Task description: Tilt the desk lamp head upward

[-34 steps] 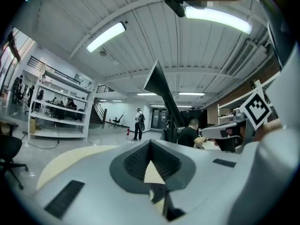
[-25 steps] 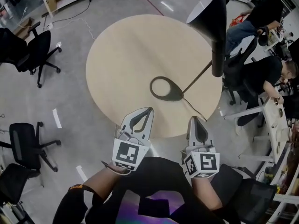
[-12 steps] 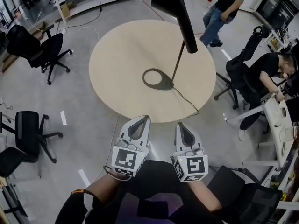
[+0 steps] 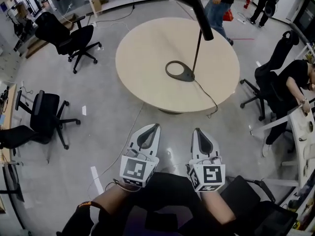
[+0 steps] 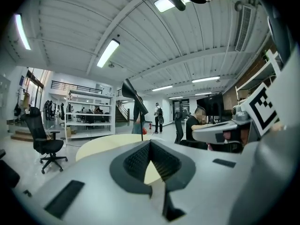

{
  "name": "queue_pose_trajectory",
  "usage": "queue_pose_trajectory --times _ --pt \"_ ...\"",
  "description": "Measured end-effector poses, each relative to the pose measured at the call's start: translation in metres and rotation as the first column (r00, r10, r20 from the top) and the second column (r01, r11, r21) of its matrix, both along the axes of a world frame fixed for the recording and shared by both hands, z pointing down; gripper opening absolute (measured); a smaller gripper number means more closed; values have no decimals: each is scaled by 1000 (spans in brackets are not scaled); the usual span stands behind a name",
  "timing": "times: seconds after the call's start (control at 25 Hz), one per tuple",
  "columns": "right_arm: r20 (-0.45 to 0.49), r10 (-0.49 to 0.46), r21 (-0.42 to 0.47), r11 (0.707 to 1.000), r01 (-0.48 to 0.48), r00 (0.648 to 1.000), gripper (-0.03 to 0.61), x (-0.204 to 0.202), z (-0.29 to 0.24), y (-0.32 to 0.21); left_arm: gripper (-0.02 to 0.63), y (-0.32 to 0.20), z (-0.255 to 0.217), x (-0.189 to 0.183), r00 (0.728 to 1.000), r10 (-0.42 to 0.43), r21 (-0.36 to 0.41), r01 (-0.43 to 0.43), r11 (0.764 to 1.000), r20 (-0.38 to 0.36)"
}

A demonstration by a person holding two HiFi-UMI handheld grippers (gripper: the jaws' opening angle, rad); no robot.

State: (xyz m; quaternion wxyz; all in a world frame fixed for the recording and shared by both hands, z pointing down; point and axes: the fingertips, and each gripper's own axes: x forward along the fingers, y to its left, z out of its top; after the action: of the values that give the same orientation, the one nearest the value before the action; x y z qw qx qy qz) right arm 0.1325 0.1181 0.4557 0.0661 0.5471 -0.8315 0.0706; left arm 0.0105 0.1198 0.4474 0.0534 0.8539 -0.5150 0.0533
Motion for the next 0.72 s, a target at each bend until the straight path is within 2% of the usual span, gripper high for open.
queue_pose_trajectory --times 0.2,0.32,0.72 --pt "12 -25 8 1000 25 1000 9 -9 -7 21 48 23 -3 -9 1000 -22 20 22 1000 19" --pt "15 -33 7 999 33 999 9 -17 -10 25 48 31 1 -18 999 -28 -13 28 1000 36" --pt "3 1 1 1000 -1 1000 9 -59 -7 26 48 29 10 -70 998 -48 -9 48 999 43"
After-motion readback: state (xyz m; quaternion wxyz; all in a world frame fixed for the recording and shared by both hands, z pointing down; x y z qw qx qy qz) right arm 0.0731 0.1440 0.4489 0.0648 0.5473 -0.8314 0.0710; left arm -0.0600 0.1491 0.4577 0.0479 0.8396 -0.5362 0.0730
